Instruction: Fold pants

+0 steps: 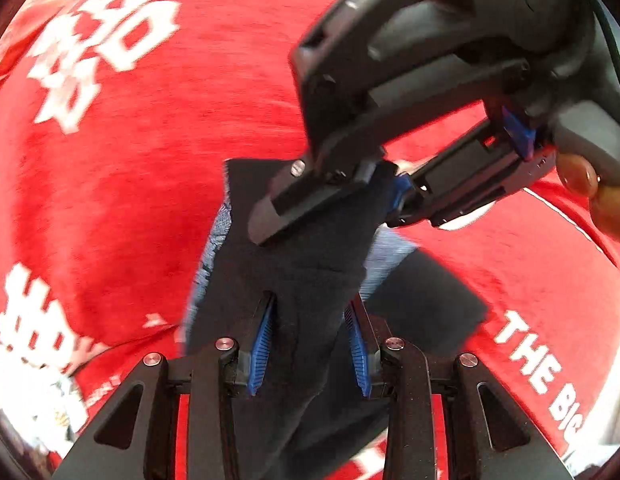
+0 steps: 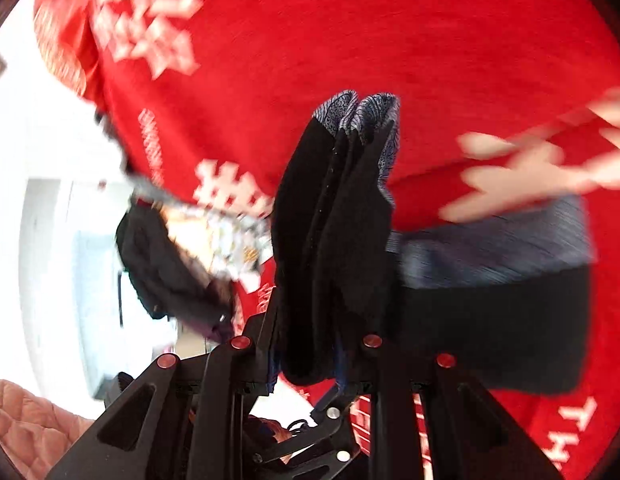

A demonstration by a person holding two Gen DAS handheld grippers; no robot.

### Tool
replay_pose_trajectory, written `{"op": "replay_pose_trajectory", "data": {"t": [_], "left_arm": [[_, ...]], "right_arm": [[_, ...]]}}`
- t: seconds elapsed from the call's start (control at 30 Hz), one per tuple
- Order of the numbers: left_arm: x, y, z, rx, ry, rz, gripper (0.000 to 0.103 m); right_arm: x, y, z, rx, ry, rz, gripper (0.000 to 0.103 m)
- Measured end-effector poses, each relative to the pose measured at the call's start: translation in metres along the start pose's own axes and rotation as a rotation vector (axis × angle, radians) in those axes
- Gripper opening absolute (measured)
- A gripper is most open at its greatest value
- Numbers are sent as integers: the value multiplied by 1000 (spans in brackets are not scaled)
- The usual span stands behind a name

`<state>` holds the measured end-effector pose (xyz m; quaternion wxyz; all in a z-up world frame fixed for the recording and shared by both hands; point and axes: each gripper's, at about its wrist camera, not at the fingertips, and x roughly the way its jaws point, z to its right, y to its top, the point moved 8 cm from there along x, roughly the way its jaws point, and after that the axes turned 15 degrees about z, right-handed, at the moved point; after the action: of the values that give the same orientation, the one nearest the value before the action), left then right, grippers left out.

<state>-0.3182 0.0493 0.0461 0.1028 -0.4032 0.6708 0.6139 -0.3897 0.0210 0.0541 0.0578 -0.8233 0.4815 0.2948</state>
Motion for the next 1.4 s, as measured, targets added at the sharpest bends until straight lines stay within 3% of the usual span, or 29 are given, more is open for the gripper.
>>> {"op": "replay_pose_trajectory", "data": {"t": [0.2, 0.27, 0.33, 0.4, 0.47, 0.53, 0.67, 0.83, 0.93, 1.13, 1.4], "left_arm": [[36, -26, 77, 83, -114, -92, 35], [43, -37, 87, 116, -118, -126, 36], [46, -44, 90, 138, -133, -150, 47], [43, -49, 91, 121, -167, -174, 48], [35, -50, 84, 105, -188, -191, 51], [26, -48, 70, 63, -189, -200, 68], [17, -56, 27, -114, -181, -279, 69], [24, -99, -30, -311, -55, -464, 69], [16, -114, -49, -372, 1, -499, 69], [10, -123, -69, -416, 47, -517, 69], [8, -126, -74, -465, 57, -533, 69]], "right_arm": [[-41, -16, 97, 139, -135, 39, 23], [-39, -23, 119, 176, -157, 36, 23], [-38, -30, 136, 210, -171, 40, 23], [-37, -34, 142, 221, -189, 43, 23], [-37, -36, 144, 223, -204, 50, 26], [-33, -37, 138, 213, -221, 51, 27], [-35, -45, 137, 139, -305, 36, 30], [-37, -49, 144, 61, -404, 41, 33], [-41, -49, 143, 24, -455, 48, 36], [-43, -52, 136, -109, -623, 20, 51], [-70, -43, 117, -240, -779, 56, 51]]}}
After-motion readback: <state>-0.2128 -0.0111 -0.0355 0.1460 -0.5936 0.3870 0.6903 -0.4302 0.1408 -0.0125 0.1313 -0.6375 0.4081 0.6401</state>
